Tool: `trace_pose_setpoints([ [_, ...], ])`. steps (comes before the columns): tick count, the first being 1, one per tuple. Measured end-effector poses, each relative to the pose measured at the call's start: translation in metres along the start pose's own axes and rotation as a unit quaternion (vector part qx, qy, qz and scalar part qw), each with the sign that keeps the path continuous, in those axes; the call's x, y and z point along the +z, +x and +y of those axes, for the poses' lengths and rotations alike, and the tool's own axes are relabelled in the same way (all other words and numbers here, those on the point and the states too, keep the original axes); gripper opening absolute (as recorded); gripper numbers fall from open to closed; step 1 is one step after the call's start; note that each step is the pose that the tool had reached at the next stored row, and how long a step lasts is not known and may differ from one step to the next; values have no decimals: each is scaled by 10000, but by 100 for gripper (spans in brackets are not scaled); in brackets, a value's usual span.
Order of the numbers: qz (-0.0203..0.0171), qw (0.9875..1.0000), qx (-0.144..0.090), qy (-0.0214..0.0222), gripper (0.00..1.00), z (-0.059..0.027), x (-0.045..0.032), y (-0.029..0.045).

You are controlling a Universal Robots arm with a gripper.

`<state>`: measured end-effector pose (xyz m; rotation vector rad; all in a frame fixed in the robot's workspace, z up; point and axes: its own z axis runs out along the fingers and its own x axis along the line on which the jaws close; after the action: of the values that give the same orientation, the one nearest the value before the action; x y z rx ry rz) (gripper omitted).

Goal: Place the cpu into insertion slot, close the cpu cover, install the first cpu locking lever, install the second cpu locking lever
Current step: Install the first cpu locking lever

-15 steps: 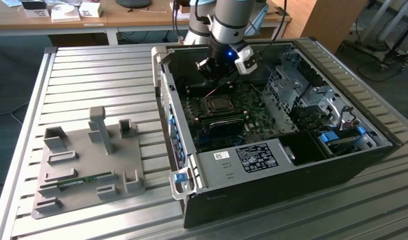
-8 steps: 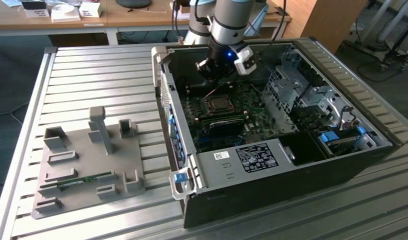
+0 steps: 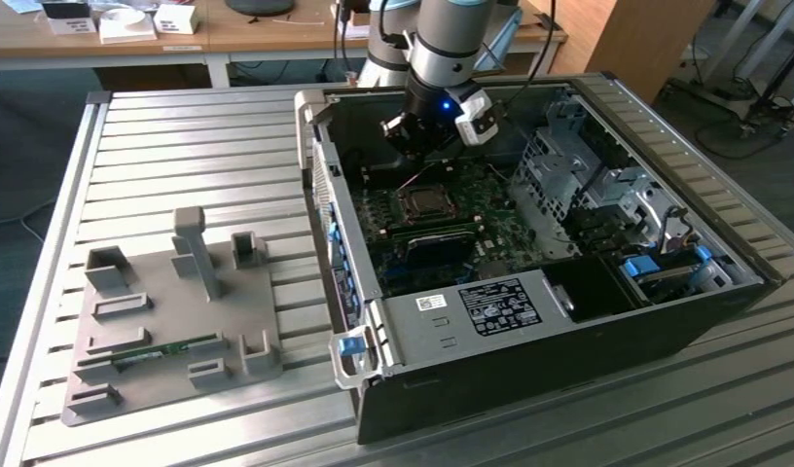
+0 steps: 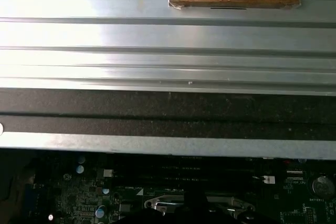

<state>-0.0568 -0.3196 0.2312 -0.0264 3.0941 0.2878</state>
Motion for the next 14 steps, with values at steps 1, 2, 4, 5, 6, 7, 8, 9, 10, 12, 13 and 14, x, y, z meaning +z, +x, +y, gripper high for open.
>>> trace_pose_setpoints([
  [1,0,10000,0,0,10,0,0,0],
  [2,1,10000,0,1,10,0,0,0],
  [4,0,10000,0,1,10,0,0,-1],
  [5,1,10000,0,1,10,0,1,-2],
  [6,0,10000,-1,0,10,0,6,-4],
  [7,0,10000,0,0,10,-1,10,-5],
  [8,1,10000,0,1,10,-2,14,-7],
  [9,1,10000,-1,1,10,-3,17,-10],
  [10,2,10000,0,2,10,-4,18,-13],
  [12,1,10000,0,1,10,-4,22,-14],
  [13,0,10000,0,1,10,-5,25,-14],
  [14,-1,10000,0,-1,10,-6,33,-15],
])
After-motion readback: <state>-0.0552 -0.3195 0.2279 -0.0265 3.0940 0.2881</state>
